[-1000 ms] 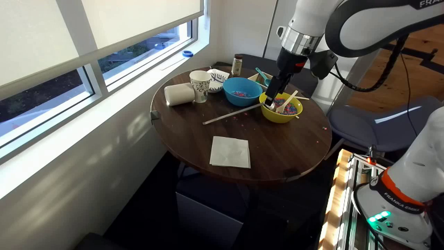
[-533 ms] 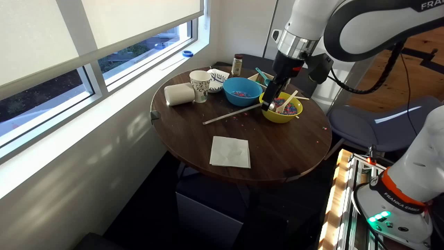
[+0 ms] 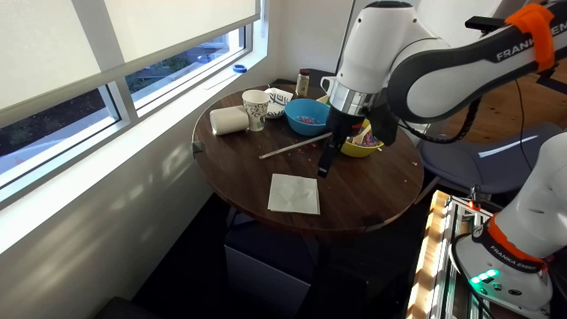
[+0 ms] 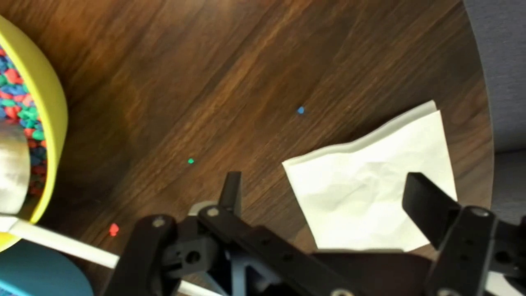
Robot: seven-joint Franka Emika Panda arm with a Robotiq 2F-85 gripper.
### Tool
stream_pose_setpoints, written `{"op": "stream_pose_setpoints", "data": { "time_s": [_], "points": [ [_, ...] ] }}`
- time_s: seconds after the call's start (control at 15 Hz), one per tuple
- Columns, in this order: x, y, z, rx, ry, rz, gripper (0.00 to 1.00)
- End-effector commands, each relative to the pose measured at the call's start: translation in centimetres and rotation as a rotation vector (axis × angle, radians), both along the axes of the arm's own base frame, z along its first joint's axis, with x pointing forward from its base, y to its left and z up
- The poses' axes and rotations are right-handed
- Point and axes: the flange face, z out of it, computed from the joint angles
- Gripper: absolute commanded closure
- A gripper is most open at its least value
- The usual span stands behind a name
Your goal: Put the cereal crumbs in the yellow bowl
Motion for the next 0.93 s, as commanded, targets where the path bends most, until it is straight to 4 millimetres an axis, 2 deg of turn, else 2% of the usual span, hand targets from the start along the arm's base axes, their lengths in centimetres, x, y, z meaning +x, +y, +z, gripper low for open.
{"op": "stream_pose_setpoints", "data": {
  "time_s": [0.0, 0.13, 0.4, 0.53, 0.73, 0.87],
  "points": [
    [0.6, 0.5, -2.8, -0.008, 0.035, 0.007, 0.00],
    [0.8, 0.5, -3.8, -0.006, 0.054, 0.011, 0.00],
    [1.0, 0.8, -5.1, -0.012, 0.087, 0.021, 0.25],
    [1.0, 0.8, -5.3, -0.012, 0.099, 0.018, 0.42],
    [0.9, 0.7, -5.3, -0.017, 0.104, 0.016, 0.50],
    [0.8, 0.7, -5.3, -0.021, 0.108, 0.017, 0.44]
  ]
}}
